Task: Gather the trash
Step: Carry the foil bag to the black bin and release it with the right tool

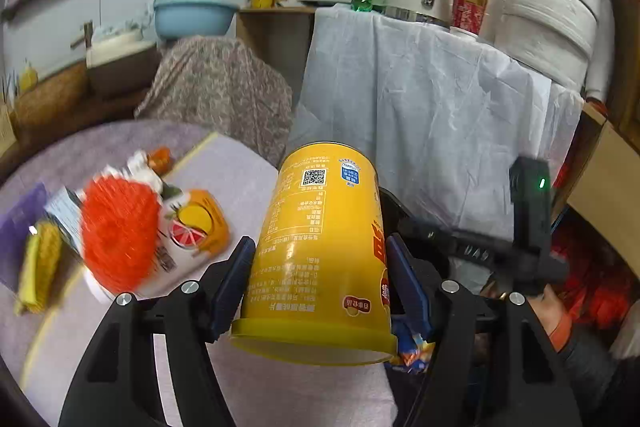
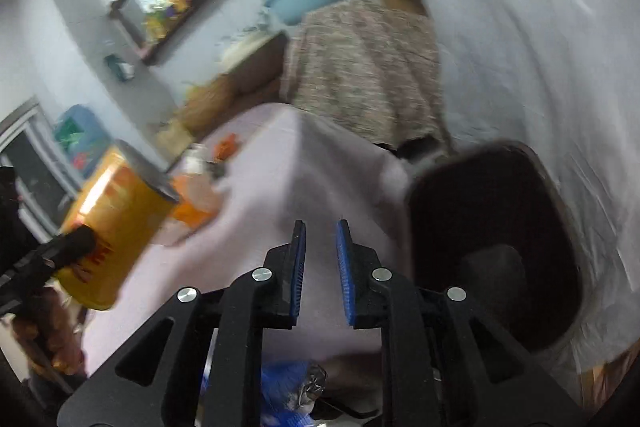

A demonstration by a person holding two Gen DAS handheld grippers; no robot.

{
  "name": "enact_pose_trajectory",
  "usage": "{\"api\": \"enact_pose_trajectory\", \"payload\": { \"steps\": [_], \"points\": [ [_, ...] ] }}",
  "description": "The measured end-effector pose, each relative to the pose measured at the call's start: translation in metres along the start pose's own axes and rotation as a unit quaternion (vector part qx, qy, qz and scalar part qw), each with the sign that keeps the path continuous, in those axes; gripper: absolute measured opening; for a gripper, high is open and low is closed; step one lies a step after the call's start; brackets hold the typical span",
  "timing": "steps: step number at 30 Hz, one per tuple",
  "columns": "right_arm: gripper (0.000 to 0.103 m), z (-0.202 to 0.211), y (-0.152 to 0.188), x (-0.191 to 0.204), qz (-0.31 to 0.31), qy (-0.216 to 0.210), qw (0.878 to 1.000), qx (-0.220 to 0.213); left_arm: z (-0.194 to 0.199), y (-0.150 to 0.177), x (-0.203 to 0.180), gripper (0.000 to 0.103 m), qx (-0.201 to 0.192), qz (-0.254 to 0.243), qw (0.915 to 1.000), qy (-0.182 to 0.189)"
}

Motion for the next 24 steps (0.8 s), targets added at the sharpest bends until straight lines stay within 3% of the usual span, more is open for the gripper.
{"api": "enact_pose_trajectory", "payload": {
  "steps": [1, 2, 5, 8, 10, 13, 14, 16, 20, 23, 24],
  "points": [
    [0.049, -0.001, 0.007, -0.010, -0.012, 0.012, 1.000, -0.001, -0.003, 0.004, 0.000, 0.066, 0.004, 0.009, 0.9999, 0.010],
    [0.078, 0.000, 0.014, -0.018, -0.025, 0.015, 1.000, 0.000, -0.003, 0.007, 0.000, 0.066, 0.005, 0.012, 0.9999, 0.012],
    [0.081, 0.012, 0.036, -0.027, -0.008, 0.006, 1.000, -0.006, -0.002, 0.014, 0.001, 0.066, 0.001, 0.007, 1.0000, -0.002],
    [0.081, 0.017, 0.047, -0.045, 0.019, 0.057, 0.998, -0.026, -0.002, 0.019, 0.005, 0.066, 0.000, 0.028, 0.9995, 0.011],
    [0.081, 0.020, 0.055, -0.051, 0.019, 0.063, 0.997, -0.041, -0.002, 0.020, 0.006, 0.066, -0.006, 0.032, 0.9994, 0.007],
    [0.081, 0.033, 0.071, -0.047, 0.058, 0.077, 0.991, -0.098, -0.005, 0.024, 0.007, 0.066, -0.013, 0.022, 0.9997, 0.001],
    [0.081, 0.028, 0.076, -0.050, 0.056, 0.074, 0.992, -0.089, -0.008, 0.026, 0.010, 0.066, -0.011, 0.029, 0.9995, 0.008],
    [0.081, 0.010, 0.085, -0.049, 0.070, 0.053, 0.996, -0.030, -0.015, 0.030, 0.016, 0.066, -0.002, 0.050, 0.9985, 0.023],
    [0.081, -0.010, 0.105, -0.037, 0.148, 0.042, 0.987, 0.040, -0.016, 0.033, 0.022, 0.066, 0.007, 0.056, 0.9982, 0.019],
    [0.081, -0.040, 0.137, -0.040, 0.157, 0.018, 0.974, 0.161, -0.009, 0.034, 0.027, 0.066, -0.003, 0.056, 0.9984, 0.000],
    [0.081, -0.053, 0.150, -0.046, 0.160, 0.037, 0.965, 0.203, -0.008, 0.034, 0.029, 0.066, -0.004, 0.058, 0.9983, -0.004]
  ]
}}
Point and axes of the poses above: each gripper's, at about its wrist camera, not at the fingertips, and z roughly against the way its jaws point, x to its left, y to its underside, the point moved 7 cm from there along -z, roughly the way its jaws point, and after that the axes turned 9 degrees about -z, right-handed, at the moved point
